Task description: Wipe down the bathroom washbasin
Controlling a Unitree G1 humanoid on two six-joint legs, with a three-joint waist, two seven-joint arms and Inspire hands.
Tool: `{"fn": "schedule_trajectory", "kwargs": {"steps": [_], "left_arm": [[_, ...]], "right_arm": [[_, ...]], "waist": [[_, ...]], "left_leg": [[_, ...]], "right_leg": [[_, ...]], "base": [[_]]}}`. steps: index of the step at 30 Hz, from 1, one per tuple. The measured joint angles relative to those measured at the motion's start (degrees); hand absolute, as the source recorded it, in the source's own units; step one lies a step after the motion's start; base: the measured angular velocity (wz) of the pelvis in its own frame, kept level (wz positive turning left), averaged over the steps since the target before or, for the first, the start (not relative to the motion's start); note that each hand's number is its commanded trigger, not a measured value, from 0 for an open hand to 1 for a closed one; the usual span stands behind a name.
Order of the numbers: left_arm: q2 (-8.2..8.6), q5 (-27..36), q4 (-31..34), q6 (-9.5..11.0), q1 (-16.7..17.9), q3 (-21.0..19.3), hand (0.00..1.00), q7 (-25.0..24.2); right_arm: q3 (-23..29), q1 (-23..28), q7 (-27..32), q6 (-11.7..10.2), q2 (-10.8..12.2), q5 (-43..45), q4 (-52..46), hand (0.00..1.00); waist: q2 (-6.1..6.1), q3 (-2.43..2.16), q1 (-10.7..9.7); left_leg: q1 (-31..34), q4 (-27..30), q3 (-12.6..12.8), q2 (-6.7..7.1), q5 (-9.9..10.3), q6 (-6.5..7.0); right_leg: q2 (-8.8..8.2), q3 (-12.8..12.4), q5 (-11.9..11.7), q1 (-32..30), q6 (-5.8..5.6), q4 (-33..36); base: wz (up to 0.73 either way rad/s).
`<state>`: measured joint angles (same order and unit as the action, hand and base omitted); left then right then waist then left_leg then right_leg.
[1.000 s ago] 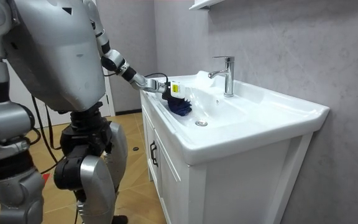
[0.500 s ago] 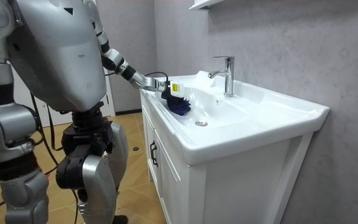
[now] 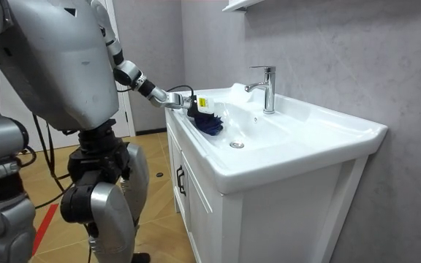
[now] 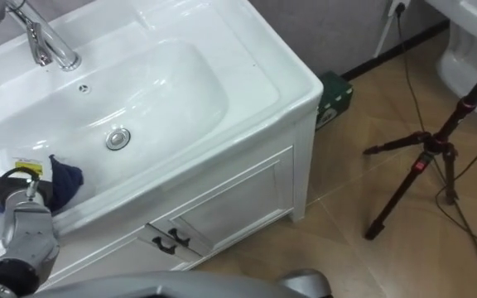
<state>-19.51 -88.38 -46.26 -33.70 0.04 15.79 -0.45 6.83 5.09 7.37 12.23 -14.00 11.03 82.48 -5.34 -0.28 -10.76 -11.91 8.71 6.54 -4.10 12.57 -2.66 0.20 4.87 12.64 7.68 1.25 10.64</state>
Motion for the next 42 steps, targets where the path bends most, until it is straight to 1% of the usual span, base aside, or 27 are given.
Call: {"fn": "schedule_trajectory", "kwargs": {"steps": [1,3,4,7,8,9,12,13,17,20,23,24,25,26,27,28,29,30,31,32,33,34,35,37,38,40,42], "left_arm": [[0.22,0.00,-0.04,-0.16,0.00,-0.19,1.00,0.00],[0.79,0.00,-0.36,-0.39,0.01,-0.35,1.00,0.00],[0.97,0.00,-0.42,-0.39,0.03,-0.33,1.00,-0.01],[1.04,0.00,-0.42,-0.43,0.03,-0.34,1.00,-0.01],[1.04,0.00,-0.42,-0.43,0.03,-0.37,1.00,-0.02],[1.04,0.00,-0.42,-0.43,0.07,-0.39,1.00,-0.11],[1.04,0.17,-0.24,-0.44,-0.37,-0.58,1.00,-0.18],[1.04,0.35,-0.24,-0.44,-0.58,-0.62,1.00,-0.18],[1.05,0.59,-0.21,-0.45,-0.89,-1.11,1.00,-0.18],[1.04,1.47,-0.22,-0.61,-2.12,-1.49,1.00,-0.17],[1.22,3.19,-1.46,-0.63,-5.69,-1.65,1.00,-0.14],[1.44,3.36,-3.22,-0.58,-7.62,-1.62,1.00,-0.02],[1.75,3.44,-5.01,-0.58,-9.20,-1.61,1.00,0.34],[2.02,3.44,-5.74,-0.59,-9.92,-1.61,1.00,0.59],[2.55,3.44,-7.01,-0.63,-11.27,-1.58,1.00,1.49],[2.92,3.58,-7.58,-0.75,-12.43,-1.55,1.00,2.34],[3.16,4.05,-7.90,-0.77,-13.21,-1.47,1.00,2.75],[3.67,5.07,-7.94,-0.83,-14.47,-1.47,1.00,3.56],[4.26,5.82,-8.16,-0.81,-15.63,-1.46,1.00,4.20],[4.65,6.32,-8.48,-0.80,-16.26,-1.37,1.00,4.64],[5.46,7.43,-9.18,-0.82,-17.49,-1.32,1.00,5.67],[5.81,8.40,-9.45,-0.81,-18.44,-0.76,1.00,6.63],[5.82,9.01,-9.48,-0.82,-19.01,-0.23,1.00,6.97],[6.26,10.40,-11.40,-0.81,-21.36,1.28,1.00,8.61],[6.50,10.70,-12.09,-0.81,-21.97,1.59,1.00,9.06],[6.90,14.48,-13.72,-0.78,-24.43,2.87,1.00,10.45],[7.15,18.33,-14.67,-0.73,-26.02,3.40,1.00,11.68]], "right_arm": [[0.00,0.23,0.00,0.05,0.04,0.00,-0.08,0.00],[-1.00,0.85,-0.13,0.94,0.17,0.01,-0.17,0.00],[-1.27,1.25,-0.29,1.29,0.19,0.00,-0.18,0.00],[-1.97,1.73,-1.39,2.34,0.33,-0.14,-0.18,0.00],[-2.29,1.77,-1.51,2.58,0.37,-0.24,-0.14,0.00],[-3.32,1.93,-1.93,2.93,0.47,-0.63,-0.13,0.00],[-7.23,2.54,-2.73,2.90,1.11,-2.96,-0.39,0.00],[-8.11,2.44,-3.16,3.22,1.46,-3.50,-0.79,0.00],[-8.30,2.65,-4.00,4.23,2.27,-3.67,-2.11,0.00],[-8.38,2.35,-4.68,5.08,2.55,-3.80,-2.11,0.00],[-9.49,1.30,-5.02,6.17,2.88,-4.25,-1.97,0.00],[-10.27,0.52,-5.03,6.45,2.97,-4.46,-1.40,0.00],[-10.38,0.22,-5.03,6.59,2.88,-4.47,-1.14,0.00],[-10.56,-0.03,-5.01,6.57,2.80,-4.44,-1.18,0.00],[-10.62,-0.58,-4.99,6.59,2.74,-4.32,-1.20,0.00],[-10.69,-1.13,-5.00,6.63,2.81,-4.09,-1.23,0.00],[-10.70,-1.20,-5.01,6.63,2.88,-4.13,-1.34,0.00],[-11.13,-1.28,-5.02,6.62,3.02,-4.23,-1.40,0.00],[-11.98,-1.38,-5.01,6.62,3.04,-4.39,-1.37,0.00],[-12.42,-1.69,-4.99,6.62,3.02,-4.50,-1.30,0.00],[-12.47,-2.04,-4.91,6.62,3.01,-4.51,-0.92,0.00],[-12.48,-2.90,-4.88,6.60,3.05,-4.90,-0.19,0.00],[-12.49,-3.33,-4.88,6.60,3.10,-5.19,0.05,0.00],[-13.05,-4.56,-4.85,6.45,3.09,-6.52,-0.01,0.00],[-13.12,-4.79,-4.79,6.40,3.08,-6.57,0.00,0.00],[-13.66,-6.12,-4.60,5.75,3.17,-7.96,-0.18,0.00],[-14.91,-7.45,-4.36,4.91,3.19,-9.04,-0.29,0.00]], "waist": [[0.04,0.01,0.00],[0.21,0.03,0.01],[0.22,0.03,0.01],[0.34,0.03,0.01],[0.45,0.09,0.02],[0.65,0.07,0.07],[1.07,0.05,0.15],[1.25,-0.02,0.18],[1.64,-0.03,0.08],[1.97,-0.11,0.09],[2.71,0.03,-0.01],[3.15,0.23,-0.04],[3.54,0.20,-0.19],[3.71,0.13,-0.28],[3.97,0.20,-0.46],[4.37,0.40,-1.39],[4.53,0.45,-1.66],[4.91,0.60,-1.72],[5.06,0.61,-1.66],[5.12,0.65,-1.83],[5.08,0.67,-1.98],[4.99,0.72,-2.21],[4.99,0.72,-2.30],[5.24,0.88,-3.25],[5.22,0.89,-3.27],[5.23,0.93,-3.52],[5.29,0.97,-3.57]], "left_leg": [[-0.15,-0.03,0.13,0.00,0.00,0.00],[-0.76,-0.07,1.05,-0.01,0.00,0.00],[-0.86,-0.07,1.10,-0.01,0.00,0.00],[-1.05,-0.14,1.10,-0.02,0.00,0.00],[-1.29,-0.17,1.11,-0.02,-0.01,0.00],[-1.63,-0.18,1.12,-0.03,-0.01,-0.01],[-1.46,-0.13,1.32,-0.04,-0.01,-0.01],[-1.44,-0.12,1.34,-0.03,-0.01,-0.01],[-1.30,-0.04,1.42,-0.02,-0.01,-0.02],[0.11,0.02,1.44,-0.03,-0.14,-0.21],[1.88,0.01,1.44,-0.04,-0.28,-0.41],[2.32,0.00,1.51,-0.09,-0.32,-0.45],[2.73,0.00,1.84,-0.12,-0.32,-0.45],[3.14,0.02,2.31,-0.13,-0.32,-0.45],[3.85,0.07,2.82,-0.14,-0.32,-0.44],[4.71,0.04,2.79,-0.04,-0.34,-0.41],[5.15,0.01,2.83,0.03,-0.35,-0.39],[5.72,0.00,2.90,0.13,-0.41,-0.29],[6.43,0.00,2.85,0.29,-0.49,-0.16],[6.68,-0.01,2.82,0.46,-0.63,0.06],[7.43,0.01,2.78,0.76,-0.81,0.33],[8.20,0.01,2.75,0.93,-0.86,0.41],[8.49,-0.01,2.75,0.98,-0.88,0.44],[9.55,-0.13,2.73,1.42,-1.33,1.12],[9.83,-0.15,2.74,1.52,-1.39,1.20],[10.76,-0.13,2.84,1.73,-1.48,1.35],[11.24,-0.06,2.91,1.86,-1.63,1.59]], "right_leg": [[0.00,-0.07,0.00,0.08,0.00,0.00],[-0.01,-0.17,0.00,0.55,0.00,0.02],[-0.04,-0.19,0.00,0.64,0.00,0.04],[-0.02,-0.05,0.00,0.95,0.00,0.06],[-0.02,-0.07,0.00,1.17,0.00,0.02],[-0.03,-0.06,0.01,1.56,-0.01,0.00],[-0.09,-0.13,0.12,1.40,-0.03,-0.13],[-0.10,-0.13,0.17,1.36,-0.04,-0.12],[-0.12,-0.26,0.19,1.15,-0.08,-0.04],[-0.13,-0.25,0.13,-0.39,-0.10,0.40],[-0.25,0.23,-0.04,-2.59,-0.10,1.28],[-0.19,0.25,-0.33,-2.93,-0.11,1.13],[-0.18,0.10,-0.55,-3.37,-0.13,1.09],[-0.18,-0.10,-0.67,-3.78,-0.16,1.12],[-0.24,-0.17,-0.95,-4.53,-0.25,1.03],[-0.33,-0.05,-1.13,-5.12,-0.40,0.92],[-0.40,0.02,-1.16,-5.58,-0.45,0.98],[-0.50,-0.02,-1.32,-6.23,-0.55,1.01],[-0.67,0.12,-1.46,-6.75,-0.66,0.99],[-0.80,0.16,-1.57,-6.91,-0.76,1.02],[-1.09,0.16,-1.71,-7.65,-0.96,1.08],[-1.24,0.13,-1.84,-8.38,-1.14,1.06],[-1.31,0.19,-1.92,-8.71,-1.22,1.05],[-2.02,1.44,-2.08,-9.39,-1.41,1.29],[-2.13,1.49,-2.11,-9.60,-1.45,1.36],[-2.34,1.71,-2.27,-10.17,-1.72,1.09],[-2.50,1.67,-2.35,-10.88,-1.86,1.21]], "base": [[-0.07],[-0.08],[-0.04],[0.00],[0.00],[0.00],[0.04],[0.05],[0.01],[0.04],[0.08],[0.00],[-0.08],[-0.13],[-0.04],[0.04],[0.07],[0.00],[0.00],[0.03],[0.04],[0.00],[0.08],[0.15],[0.11],[0.13],[0.12]]}}
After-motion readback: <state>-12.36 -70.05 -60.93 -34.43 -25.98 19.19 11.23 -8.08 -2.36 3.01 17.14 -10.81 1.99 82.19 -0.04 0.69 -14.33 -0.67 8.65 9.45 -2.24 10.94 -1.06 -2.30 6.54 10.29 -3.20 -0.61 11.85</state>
